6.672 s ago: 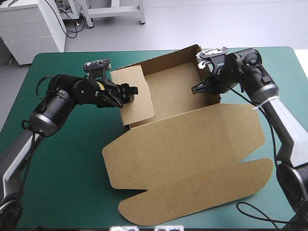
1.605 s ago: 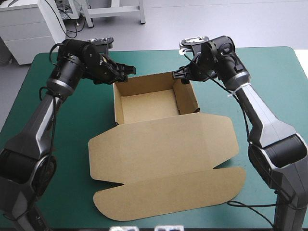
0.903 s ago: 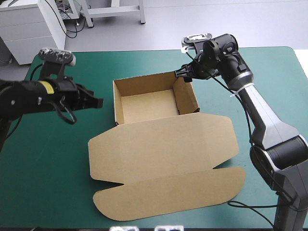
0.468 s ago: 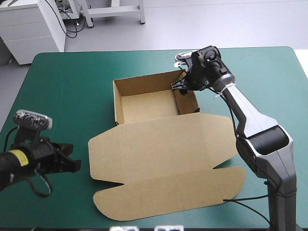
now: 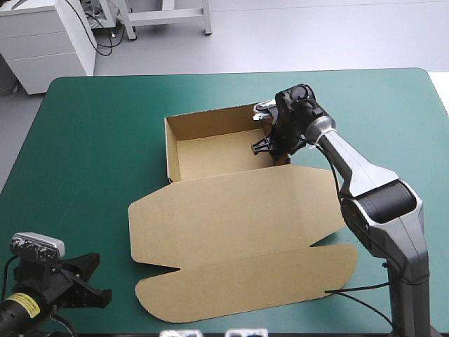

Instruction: Fold the box

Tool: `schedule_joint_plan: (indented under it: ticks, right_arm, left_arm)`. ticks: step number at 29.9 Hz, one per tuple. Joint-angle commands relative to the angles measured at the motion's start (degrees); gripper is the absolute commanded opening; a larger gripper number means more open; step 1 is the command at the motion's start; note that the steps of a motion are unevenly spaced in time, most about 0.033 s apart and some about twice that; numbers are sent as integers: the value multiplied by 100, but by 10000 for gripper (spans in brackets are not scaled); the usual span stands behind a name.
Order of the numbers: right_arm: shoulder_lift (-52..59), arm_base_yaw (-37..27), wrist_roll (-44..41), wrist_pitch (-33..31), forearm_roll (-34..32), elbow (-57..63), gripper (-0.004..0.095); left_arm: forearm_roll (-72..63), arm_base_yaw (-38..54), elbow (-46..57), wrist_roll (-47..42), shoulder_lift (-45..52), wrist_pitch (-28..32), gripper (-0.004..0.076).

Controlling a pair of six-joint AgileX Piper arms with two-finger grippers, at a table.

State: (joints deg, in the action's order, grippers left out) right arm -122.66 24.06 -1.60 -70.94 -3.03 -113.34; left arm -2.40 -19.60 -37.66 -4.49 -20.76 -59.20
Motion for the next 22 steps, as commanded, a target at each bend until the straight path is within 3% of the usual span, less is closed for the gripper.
schedule_joint_plan:
  ticks: [1,2,12,18,22]
  right_arm:
    - [362,-28,260,-56,-18,-126,75]
    - [374,-28,288,-56,-18,-126,-15]
    - [976,-364,388,-56,-1362,-957,-19]
    - [1259,-1566,474,-56,-2053,-1901,-20]
    - [1245,-2646,474,-43,-1936,-2081,-19]
  left_arm:
    - [-66,-19,133,-58,132,450,-8]
    - [-71,-19,179,-58,148,450,-8]
    - [-71,-19,291,14,159,432,-8]
    - [-71,-19,291,14,159,443,-8]
    - [-71,-19,291,14,159,431,-8]
